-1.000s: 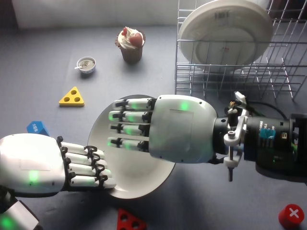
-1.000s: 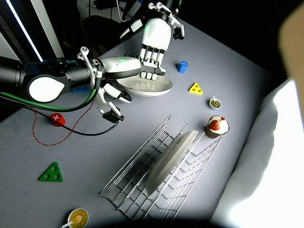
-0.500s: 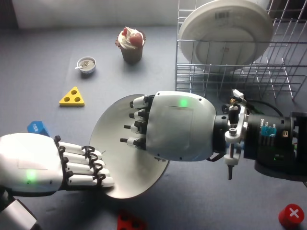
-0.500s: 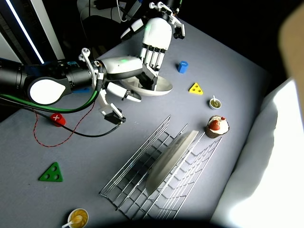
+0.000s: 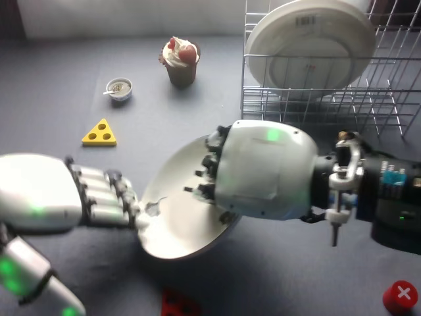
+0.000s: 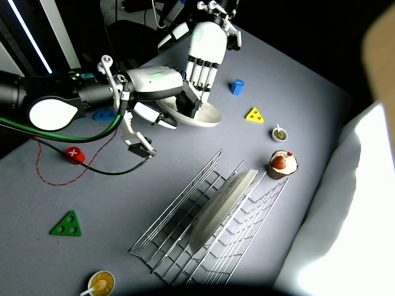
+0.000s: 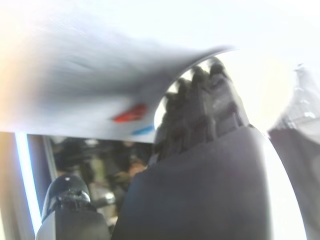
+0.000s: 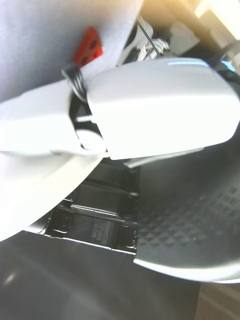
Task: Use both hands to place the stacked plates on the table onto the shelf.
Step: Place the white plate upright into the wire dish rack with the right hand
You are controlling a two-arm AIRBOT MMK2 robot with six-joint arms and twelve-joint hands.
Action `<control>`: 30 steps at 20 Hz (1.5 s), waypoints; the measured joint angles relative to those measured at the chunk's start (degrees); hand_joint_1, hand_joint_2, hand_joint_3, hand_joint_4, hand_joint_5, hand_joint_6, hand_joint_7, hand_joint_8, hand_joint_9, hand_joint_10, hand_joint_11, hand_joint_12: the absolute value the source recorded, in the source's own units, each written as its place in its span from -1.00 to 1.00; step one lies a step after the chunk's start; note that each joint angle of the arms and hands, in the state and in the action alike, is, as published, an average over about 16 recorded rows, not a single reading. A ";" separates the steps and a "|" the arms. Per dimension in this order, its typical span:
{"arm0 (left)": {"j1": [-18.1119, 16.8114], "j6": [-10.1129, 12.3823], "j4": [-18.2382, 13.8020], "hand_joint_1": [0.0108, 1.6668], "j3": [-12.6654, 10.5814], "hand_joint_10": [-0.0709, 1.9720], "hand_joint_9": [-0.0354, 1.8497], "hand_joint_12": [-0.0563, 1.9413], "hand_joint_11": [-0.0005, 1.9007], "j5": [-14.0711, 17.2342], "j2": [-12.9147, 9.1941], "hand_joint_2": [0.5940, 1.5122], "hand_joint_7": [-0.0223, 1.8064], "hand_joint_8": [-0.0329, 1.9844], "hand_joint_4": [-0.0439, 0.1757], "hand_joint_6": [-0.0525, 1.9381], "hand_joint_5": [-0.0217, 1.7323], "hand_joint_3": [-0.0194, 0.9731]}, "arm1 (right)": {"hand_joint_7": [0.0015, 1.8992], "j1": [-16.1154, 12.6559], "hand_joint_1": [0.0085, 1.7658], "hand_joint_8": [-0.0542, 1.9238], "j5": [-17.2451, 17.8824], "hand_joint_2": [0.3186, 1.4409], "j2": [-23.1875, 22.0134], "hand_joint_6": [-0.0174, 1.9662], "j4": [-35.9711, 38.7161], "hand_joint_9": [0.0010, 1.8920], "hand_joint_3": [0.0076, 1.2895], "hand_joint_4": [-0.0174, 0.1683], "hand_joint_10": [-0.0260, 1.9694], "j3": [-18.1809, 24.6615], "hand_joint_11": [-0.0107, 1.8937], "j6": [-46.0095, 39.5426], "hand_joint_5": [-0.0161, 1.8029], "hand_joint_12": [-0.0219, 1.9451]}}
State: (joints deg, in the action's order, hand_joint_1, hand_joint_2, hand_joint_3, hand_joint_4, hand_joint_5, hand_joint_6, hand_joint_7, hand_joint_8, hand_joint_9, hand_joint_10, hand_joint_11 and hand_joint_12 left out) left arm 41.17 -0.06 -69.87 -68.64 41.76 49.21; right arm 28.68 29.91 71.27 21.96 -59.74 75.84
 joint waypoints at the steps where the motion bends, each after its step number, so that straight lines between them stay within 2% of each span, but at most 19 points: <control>1: -0.54 -0.01 0.89 -0.98 -0.29 -0.93 -0.85 -0.94 -0.89 0.51 -0.29 -0.38 -0.86 -0.97 -0.60 -0.94 -0.89 -0.92 | 0.18 -0.08 0.75 -0.65 -0.23 0.06 -0.73 -0.40 -0.98 0.20 -0.99 -0.90 -0.44 0.85 -0.02 0.00 0.04 0.16; 6: -3.23 -0.05 4.39 -0.98 -2.12 -0.92 -0.84 -0.94 -0.88 3.03 -1.94 -0.37 -0.85 -0.97 -0.57 -0.93 -0.88 -0.92 | 0.26 -1.11 0.72 -0.69 -1.47 0.06 -5.20 -0.36 -6.14 0.26 -0.99 -0.89 -0.46 5.59 0.03 -0.09 0.08 0.18; 10: -4.74 -0.05 6.25 -0.98 -3.92 -0.92 -0.84 -0.94 -0.88 5.32 -3.45 -0.37 -0.85 -0.97 -0.57 -0.93 -0.88 -0.92 | 0.30 -3.06 0.70 -0.69 -2.68 0.06 -9.36 -0.29 -10.20 0.29 -0.99 -0.88 -0.45 9.58 0.07 -0.75 0.11 0.20; 18: -5.47 -0.05 7.25 -0.98 -7.73 -0.92 -0.84 -0.94 -0.88 8.76 -6.18 -0.39 -0.84 -0.97 -0.56 -0.93 -0.88 -0.92 | 0.28 -10.00 0.69 -0.60 -6.79 0.06 -17.64 -0.18 -17.73 0.27 -0.99 -0.88 -0.43 16.02 0.08 -5.00 0.12 0.21; 24: -5.47 -0.04 7.05 -0.98 -9.43 -0.92 -0.84 -0.94 -0.87 10.48 -7.96 -0.40 -0.85 -0.97 -0.57 -0.93 -0.88 -0.92 | 0.25 -15.39 0.69 -0.54 -11.65 0.06 -22.30 -0.13 -22.09 0.25 -0.99 -0.90 -0.38 17.75 0.09 -12.67 0.10 0.22; 30: -5.47 -0.04 6.17 -0.98 -9.91 -0.92 -0.83 -0.94 -0.87 12.70 -9.15 -0.41 -0.84 -0.97 -0.56 -0.93 -0.87 -0.92 | 0.22 -19.11 0.69 -0.50 -16.76 0.06 -24.76 -0.12 -23.04 0.27 -0.99 -0.90 -0.39 16.04 0.10 -24.98 0.08 0.23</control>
State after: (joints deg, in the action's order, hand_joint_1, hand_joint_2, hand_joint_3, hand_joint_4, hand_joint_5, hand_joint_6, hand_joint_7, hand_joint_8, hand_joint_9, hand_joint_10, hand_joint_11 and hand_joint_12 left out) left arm 35.70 -0.09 -63.70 -78.55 54.46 40.06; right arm 9.57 13.15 46.51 -1.08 -43.69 50.85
